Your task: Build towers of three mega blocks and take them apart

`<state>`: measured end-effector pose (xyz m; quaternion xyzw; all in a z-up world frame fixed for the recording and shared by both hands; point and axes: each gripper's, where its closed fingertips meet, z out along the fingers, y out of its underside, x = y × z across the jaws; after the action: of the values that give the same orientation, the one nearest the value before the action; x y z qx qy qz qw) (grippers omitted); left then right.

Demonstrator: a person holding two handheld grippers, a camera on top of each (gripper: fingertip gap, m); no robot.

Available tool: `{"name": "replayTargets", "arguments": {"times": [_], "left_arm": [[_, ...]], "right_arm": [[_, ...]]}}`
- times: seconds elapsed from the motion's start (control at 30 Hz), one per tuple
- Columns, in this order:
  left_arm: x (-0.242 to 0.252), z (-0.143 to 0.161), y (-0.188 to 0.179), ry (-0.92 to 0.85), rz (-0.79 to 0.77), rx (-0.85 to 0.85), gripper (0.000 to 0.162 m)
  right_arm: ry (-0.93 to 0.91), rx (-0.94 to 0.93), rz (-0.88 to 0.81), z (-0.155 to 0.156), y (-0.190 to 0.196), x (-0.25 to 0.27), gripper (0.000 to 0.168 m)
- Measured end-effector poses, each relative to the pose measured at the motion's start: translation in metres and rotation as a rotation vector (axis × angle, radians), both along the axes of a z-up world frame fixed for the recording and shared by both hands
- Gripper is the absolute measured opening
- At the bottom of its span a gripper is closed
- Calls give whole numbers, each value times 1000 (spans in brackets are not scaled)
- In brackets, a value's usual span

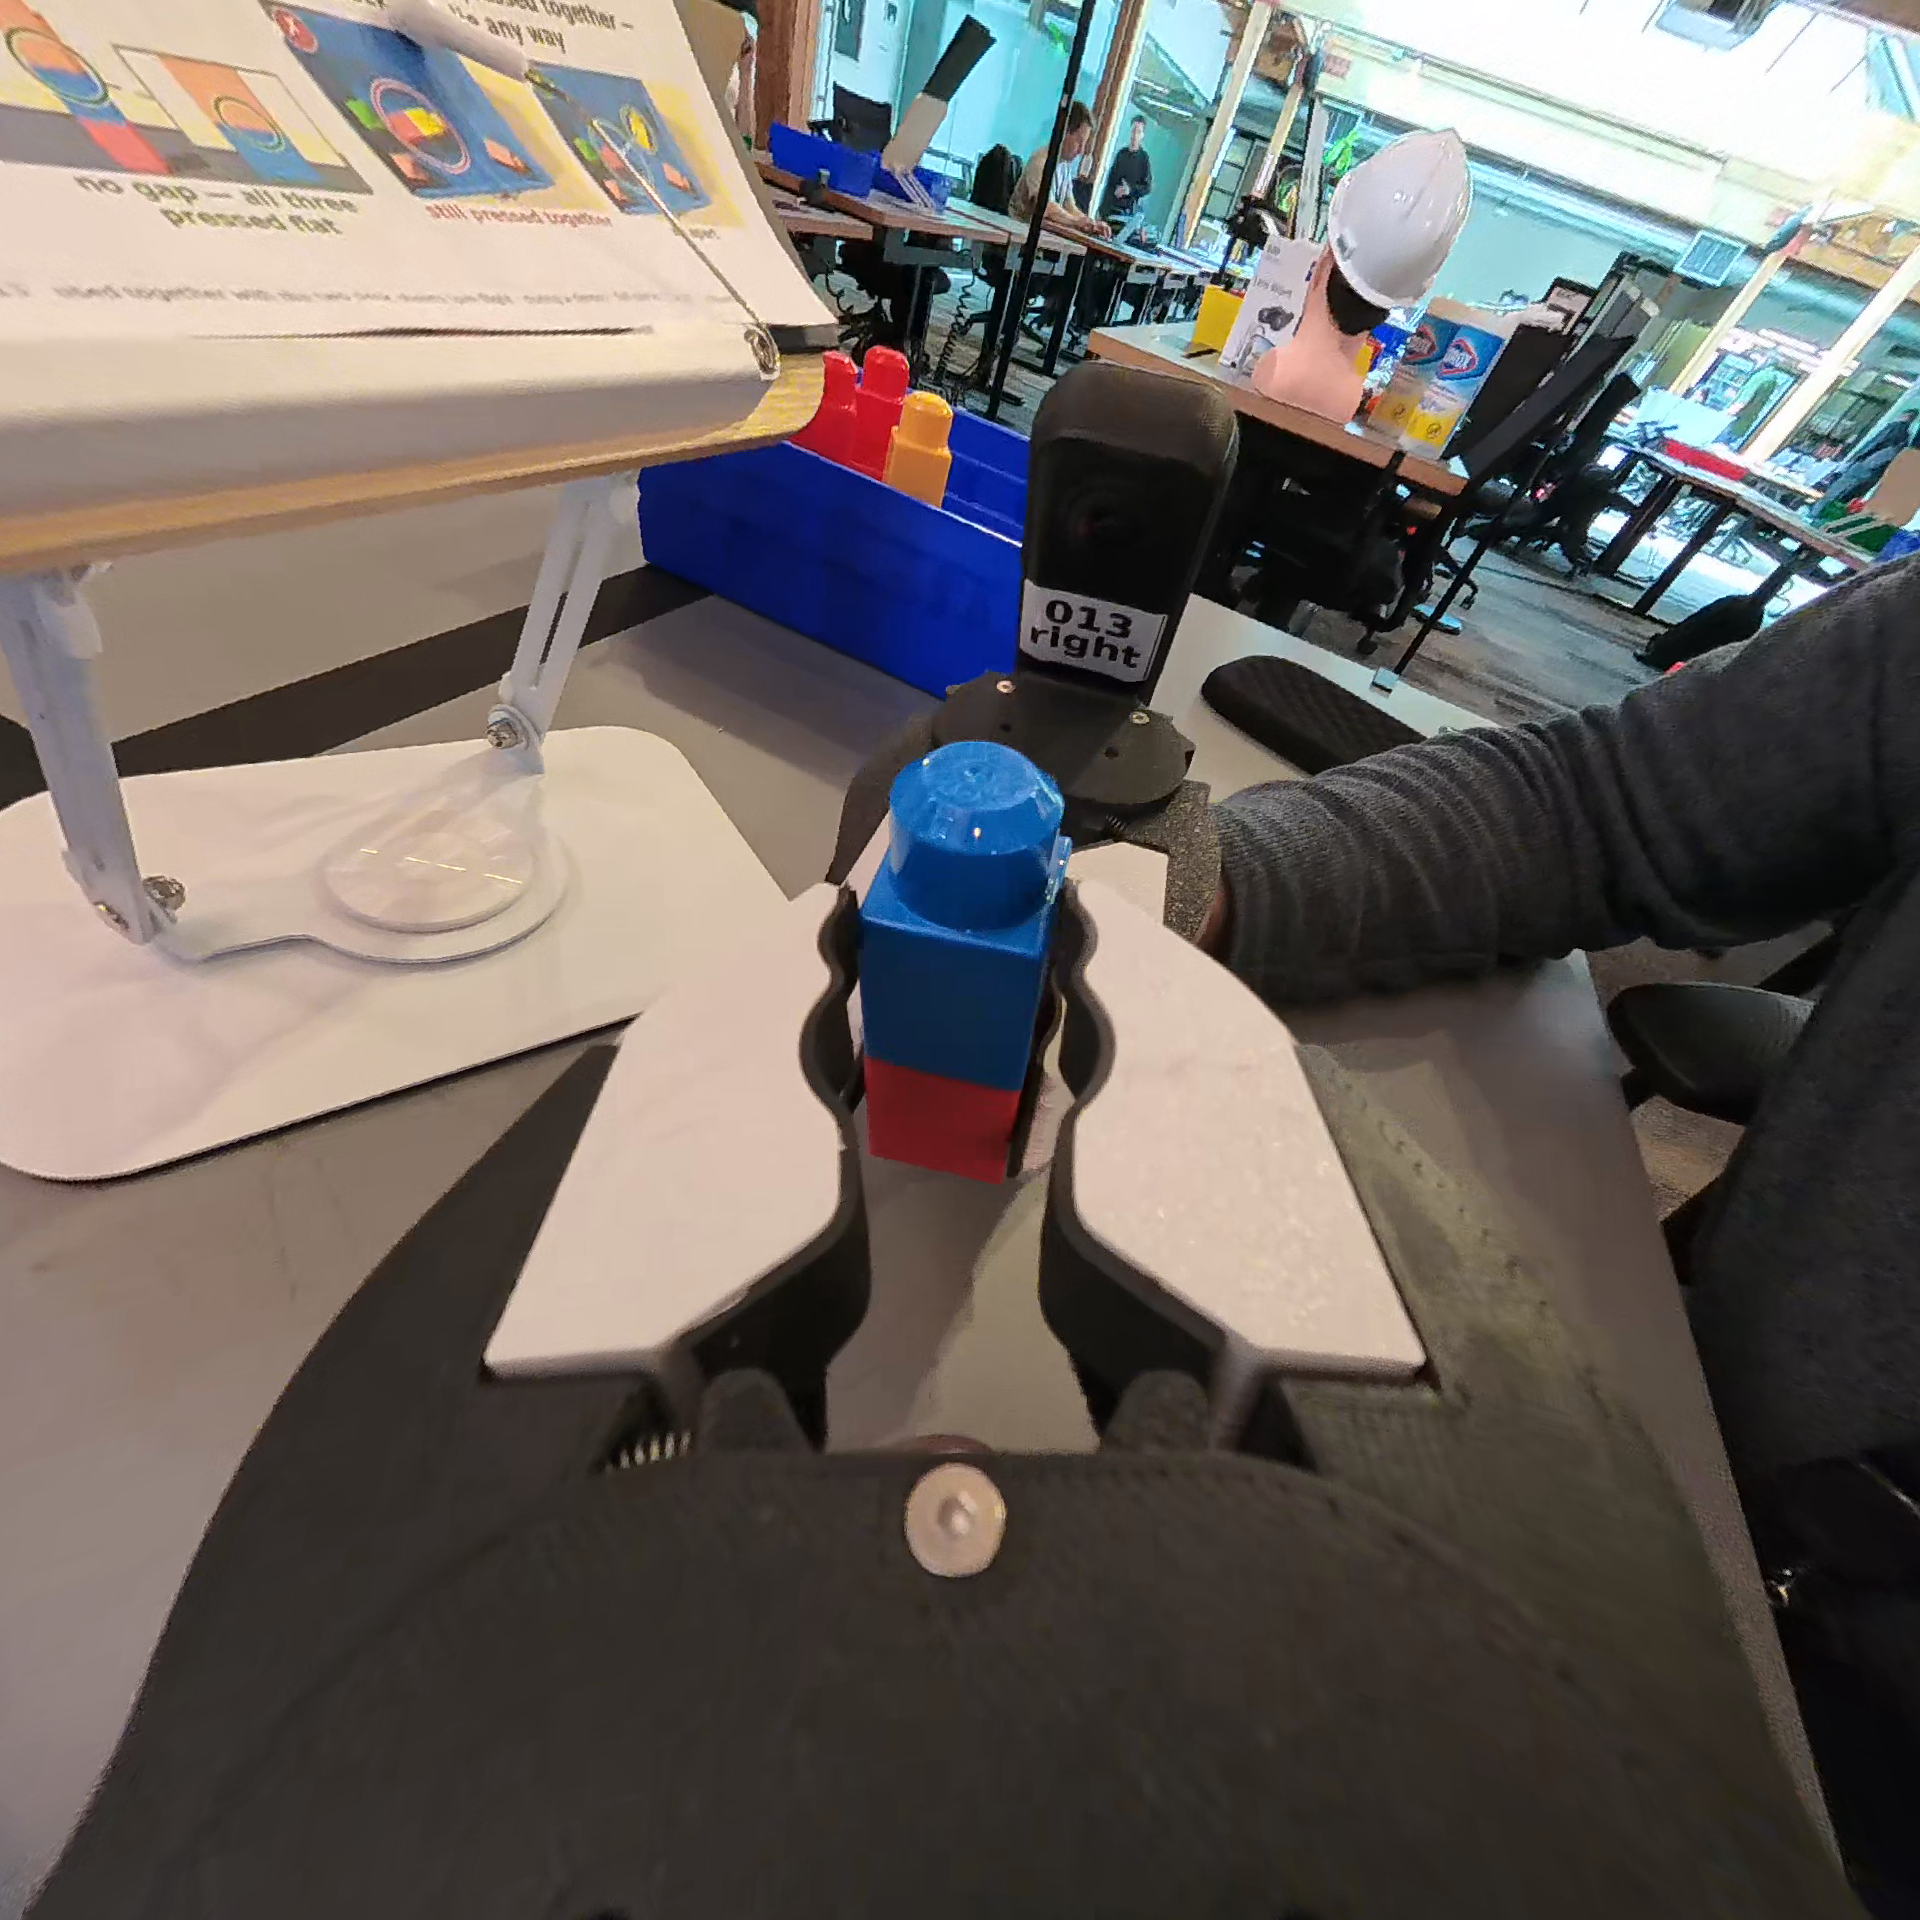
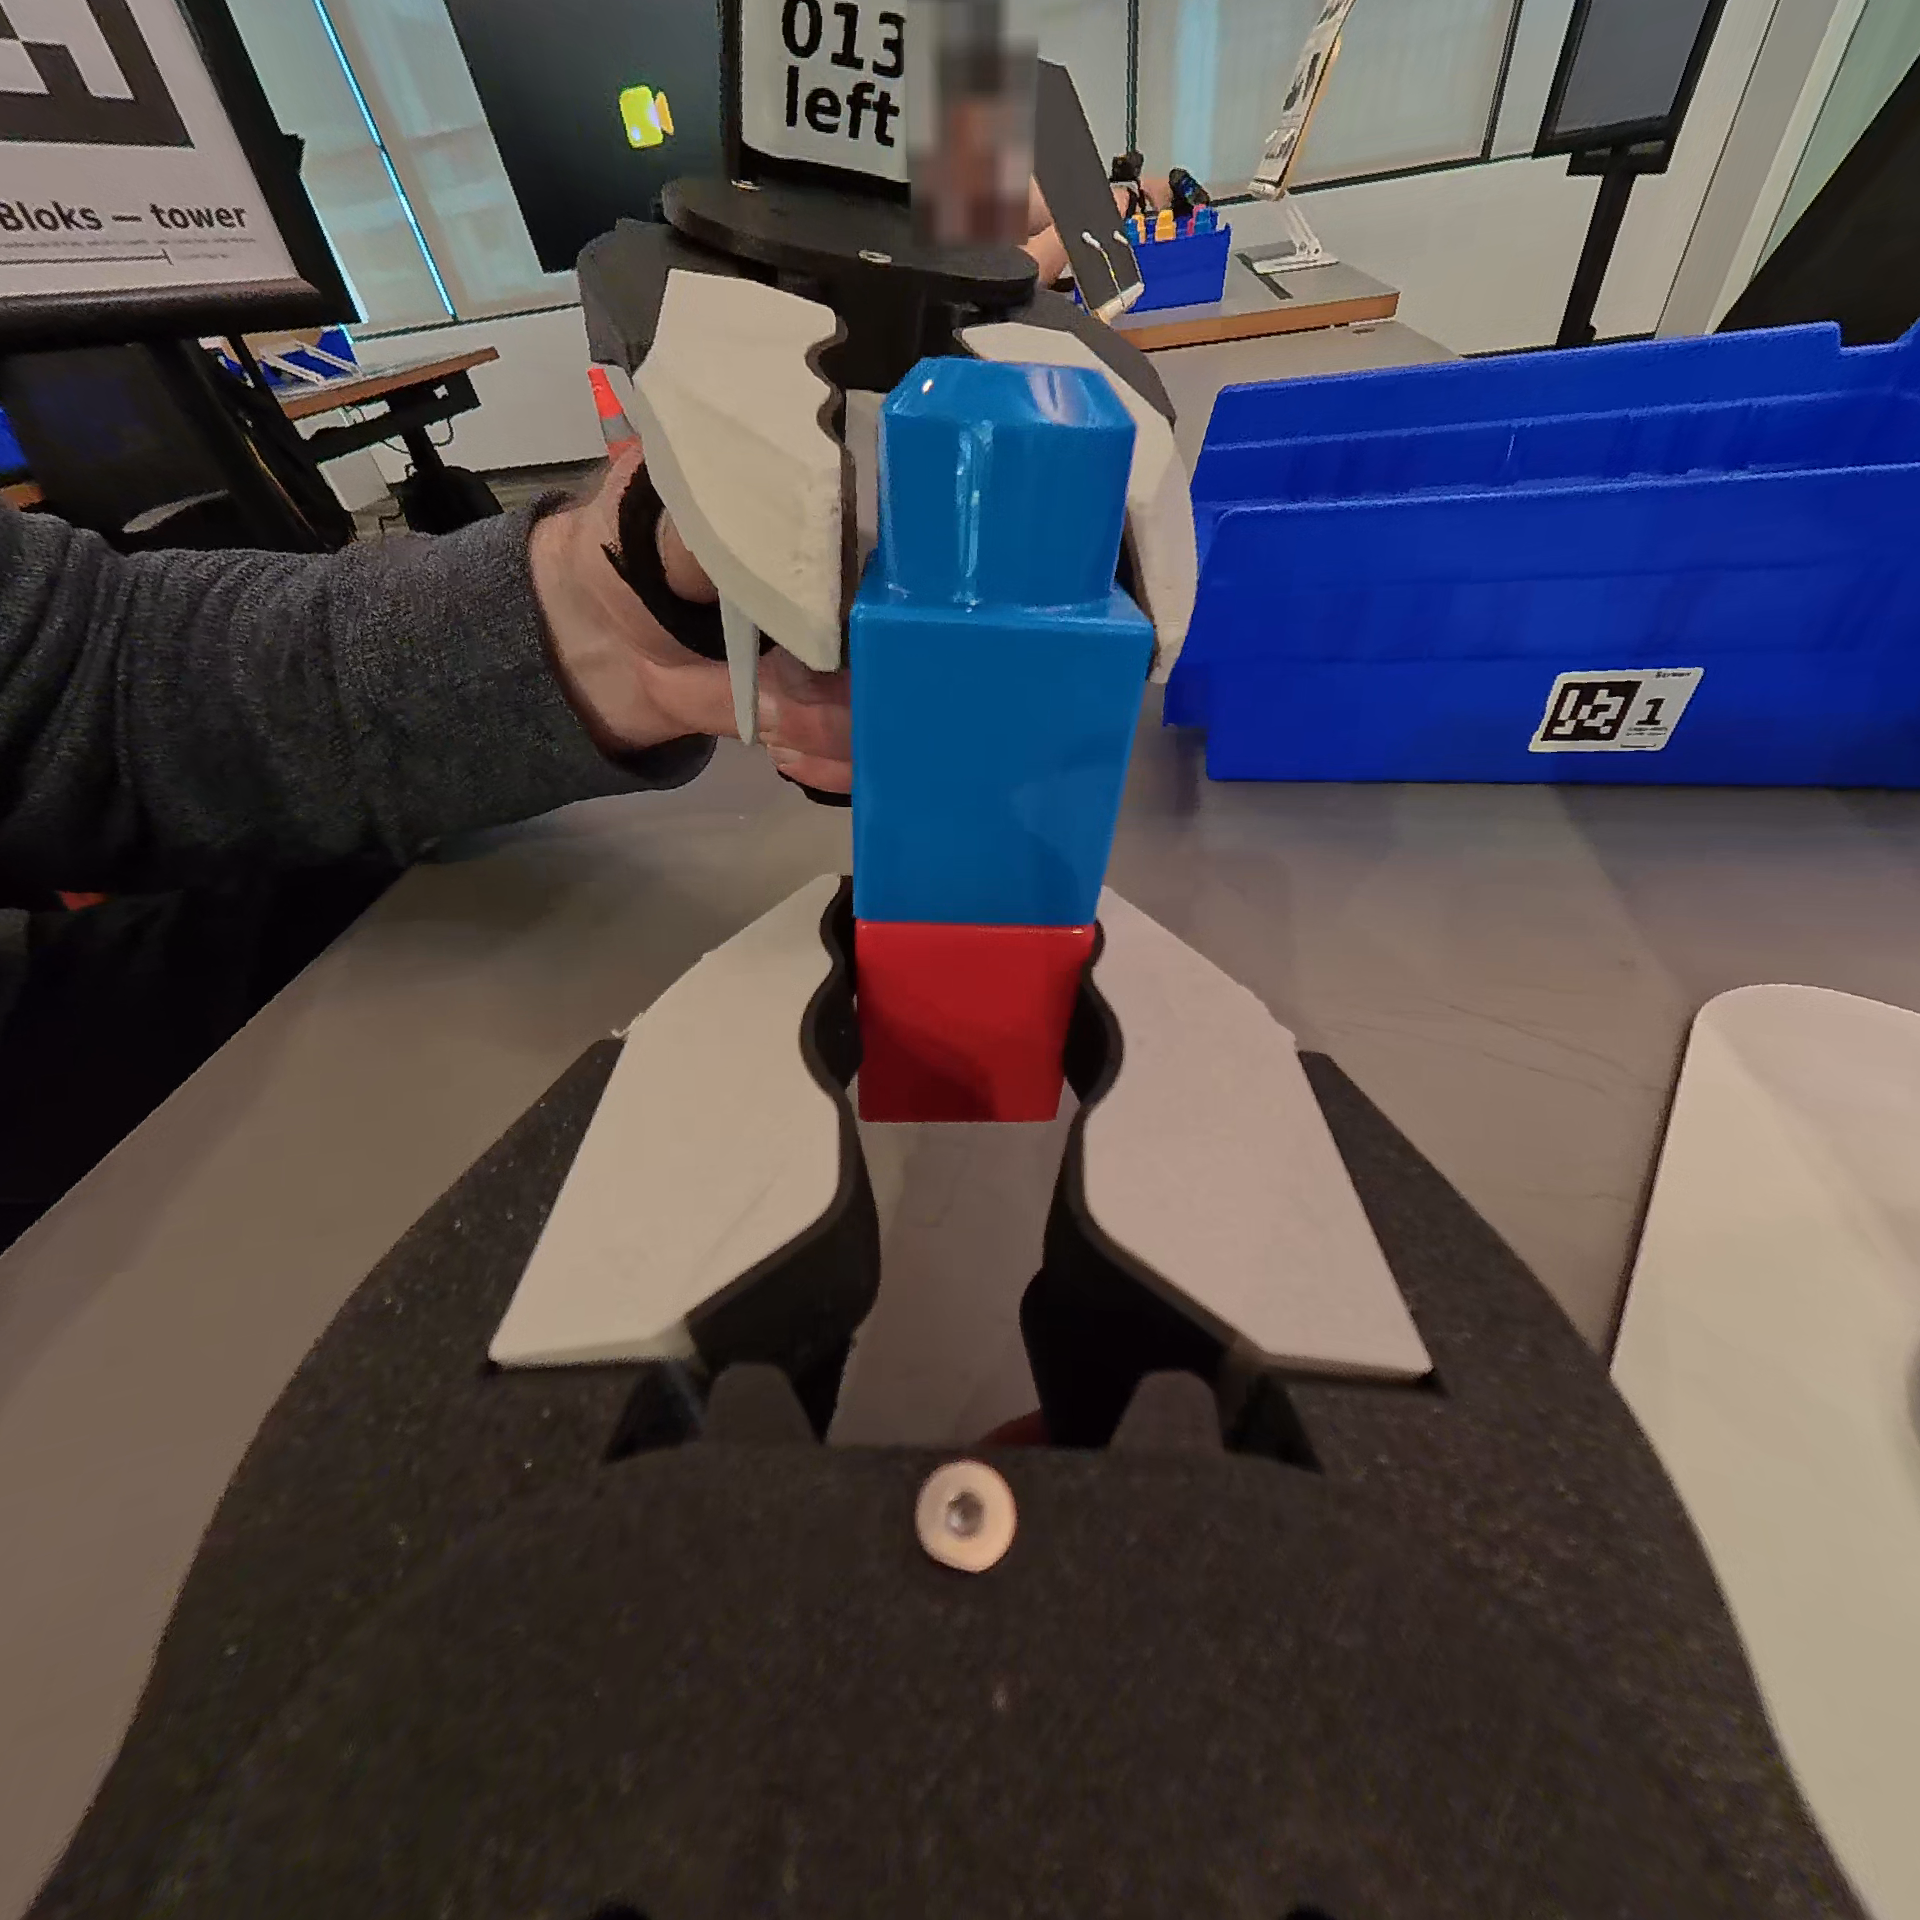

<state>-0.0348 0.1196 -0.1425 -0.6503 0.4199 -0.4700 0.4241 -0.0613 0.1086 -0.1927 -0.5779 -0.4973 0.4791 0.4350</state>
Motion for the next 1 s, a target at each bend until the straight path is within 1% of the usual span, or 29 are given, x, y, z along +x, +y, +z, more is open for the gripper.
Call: {"name": "replayTargets", "arguments": {"times": [0.27, 0.4, 0.5, 0.6, 0.63, 0.7, 0.73, 0.87, 0.93, 1.0], "left_arm": [[0, 1, -1, -7, 3, 3, 35], [5, -9, -4, 35, -8, 1, 35], [4, -8, -4, 39, -4, 11, 35], [3, -8, -5, 17, -21, -34, 35], [1, -6, -5, 0, -26, -45, 36], [-10, 4, -2, -35, -3, -44, 48], [-19, 8, 2, -20, 24, -29, 50], [-80, 42, 36, 12, 238, 78, 44], [-118, 55, 60, 77, 366, 136, 40], [-153, 57, 86, 183, 481, 169, 40]], "right_arm": [[15, -2, 17, 2, -2, 1, 36], [36, -12, 36, 5, -3, 2, 36], [31, -6, 34, 4, -4, 1, 36], [31, -8, 39, 4, -4, 1, 36], [34, -10, 33, 4, -3, 1, 36], [43, -19, 26, 6, -1, 2, 36], [48, -24, 25, 6, -1, 3, 36], [46, -26, 26, 6, -1, 2, 36], [40, -22, 29, 5, -2, 2, 36], [35, -20, 29, 4, -2, 1, 36]]}}
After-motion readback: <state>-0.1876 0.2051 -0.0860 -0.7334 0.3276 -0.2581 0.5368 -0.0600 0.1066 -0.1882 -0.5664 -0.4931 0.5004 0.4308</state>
